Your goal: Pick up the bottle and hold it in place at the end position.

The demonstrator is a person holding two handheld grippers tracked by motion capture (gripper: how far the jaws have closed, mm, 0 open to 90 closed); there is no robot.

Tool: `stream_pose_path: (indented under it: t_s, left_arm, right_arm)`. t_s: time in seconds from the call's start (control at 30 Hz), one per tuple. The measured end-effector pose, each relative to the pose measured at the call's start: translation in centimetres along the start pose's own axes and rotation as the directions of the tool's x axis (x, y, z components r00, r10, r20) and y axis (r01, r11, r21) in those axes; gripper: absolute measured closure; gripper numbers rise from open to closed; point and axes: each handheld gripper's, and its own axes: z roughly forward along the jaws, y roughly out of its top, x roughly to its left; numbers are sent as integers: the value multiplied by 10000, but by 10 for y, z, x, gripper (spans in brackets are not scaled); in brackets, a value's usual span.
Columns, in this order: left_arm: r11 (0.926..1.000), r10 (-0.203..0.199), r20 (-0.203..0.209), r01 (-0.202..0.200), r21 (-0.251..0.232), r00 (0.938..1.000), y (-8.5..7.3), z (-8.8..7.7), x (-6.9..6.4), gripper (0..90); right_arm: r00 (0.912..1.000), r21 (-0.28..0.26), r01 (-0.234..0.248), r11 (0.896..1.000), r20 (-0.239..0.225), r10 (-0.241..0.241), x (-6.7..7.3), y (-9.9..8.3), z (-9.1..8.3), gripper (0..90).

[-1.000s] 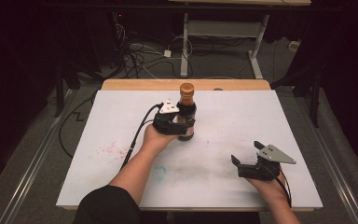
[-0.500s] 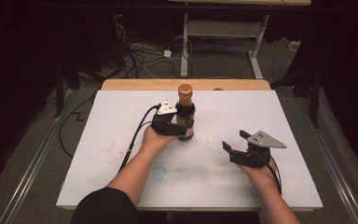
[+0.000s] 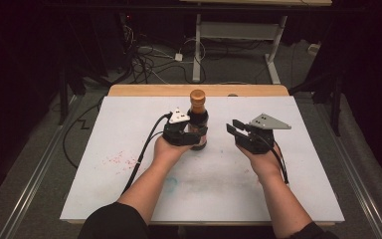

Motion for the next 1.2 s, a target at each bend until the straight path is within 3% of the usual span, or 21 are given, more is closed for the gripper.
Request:
stream_pose_path:
  t_s: [0.03,0.23,0.7,1.2]
  left_arm:
    - [10000,-3,-36,3,-4,10000,0,0,0,273]
    - [10000,61,-55,-61,-18,10000,-1,-1,0,279]
    - [9999,91,-62,-92,-48,9999,-2,0,-1,276]
    - [9997,232,427,-235,62,9988,-1,-2,4,285]
  right_arm:
    - [10000,73,62,10000,-1,-62,2,4,6,769]
    - [9998,111,191,9998,-93,-190,7,12,17,900]
    - [9982,241,598,9979,-117,-595,14,25,26,900]
    - [9959,130,861,9962,-279,-857,19,42,26,900]
